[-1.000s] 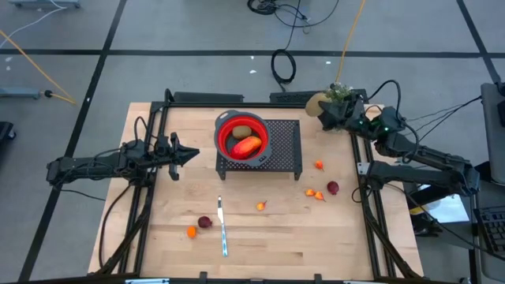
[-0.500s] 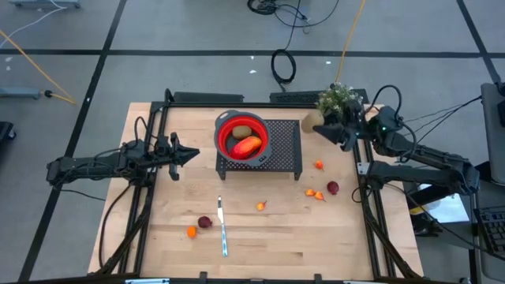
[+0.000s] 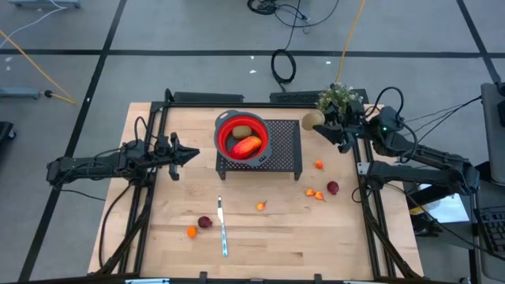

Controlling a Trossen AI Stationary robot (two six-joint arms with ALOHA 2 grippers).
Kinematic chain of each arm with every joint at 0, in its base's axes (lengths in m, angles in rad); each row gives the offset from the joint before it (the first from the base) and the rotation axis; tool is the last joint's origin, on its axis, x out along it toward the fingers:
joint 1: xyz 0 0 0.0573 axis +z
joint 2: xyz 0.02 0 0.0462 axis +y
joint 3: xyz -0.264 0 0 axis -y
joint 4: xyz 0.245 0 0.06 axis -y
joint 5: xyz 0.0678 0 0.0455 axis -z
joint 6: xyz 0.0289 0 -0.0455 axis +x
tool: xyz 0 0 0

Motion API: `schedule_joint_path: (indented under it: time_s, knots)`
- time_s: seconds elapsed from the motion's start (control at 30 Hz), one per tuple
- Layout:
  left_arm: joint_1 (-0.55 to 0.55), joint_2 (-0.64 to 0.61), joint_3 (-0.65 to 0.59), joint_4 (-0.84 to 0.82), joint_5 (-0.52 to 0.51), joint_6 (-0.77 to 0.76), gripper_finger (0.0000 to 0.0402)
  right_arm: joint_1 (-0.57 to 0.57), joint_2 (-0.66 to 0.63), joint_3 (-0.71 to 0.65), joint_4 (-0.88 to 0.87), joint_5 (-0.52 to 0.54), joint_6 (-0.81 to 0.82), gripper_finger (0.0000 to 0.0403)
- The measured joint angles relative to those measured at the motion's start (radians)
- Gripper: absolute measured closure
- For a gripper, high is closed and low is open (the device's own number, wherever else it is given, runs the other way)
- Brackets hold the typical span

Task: Pick & Place Fruit
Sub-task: Put the kiwi into the strainer on the shelf

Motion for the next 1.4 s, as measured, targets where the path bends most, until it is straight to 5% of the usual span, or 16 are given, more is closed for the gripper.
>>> schedule_joint_path:
  time_s: [0.4, 0.73, 1.1, 1.4]
  knots:
    - [0.0, 0.0, 0.0, 0.003, 0.0, 0.0, 0.0382, 0.052, 0.202, 0.0, 0.189, 0.055, 0.09, 0.0177]
    - [0.0, 0.0, 0.0, 0.003, 0.0, 0.0, 0.0382, 0.128, 0.378, 0.061, 0.334, 0.181, -0.013, 0.0176]
    - [0.0, 0.0, 0.0, 0.003, 0.0, 0.0, 0.0382, 0.171, 0.526, 0.38, -0.206, 0.178, -0.173, 0.0175]
    - [0.0, 0.0, 0.0, 0.003, 0.0, 0.075, 0.0382, 0.197, 0.649, 0.571, -0.398, 0.178, -0.256, 0.0175]
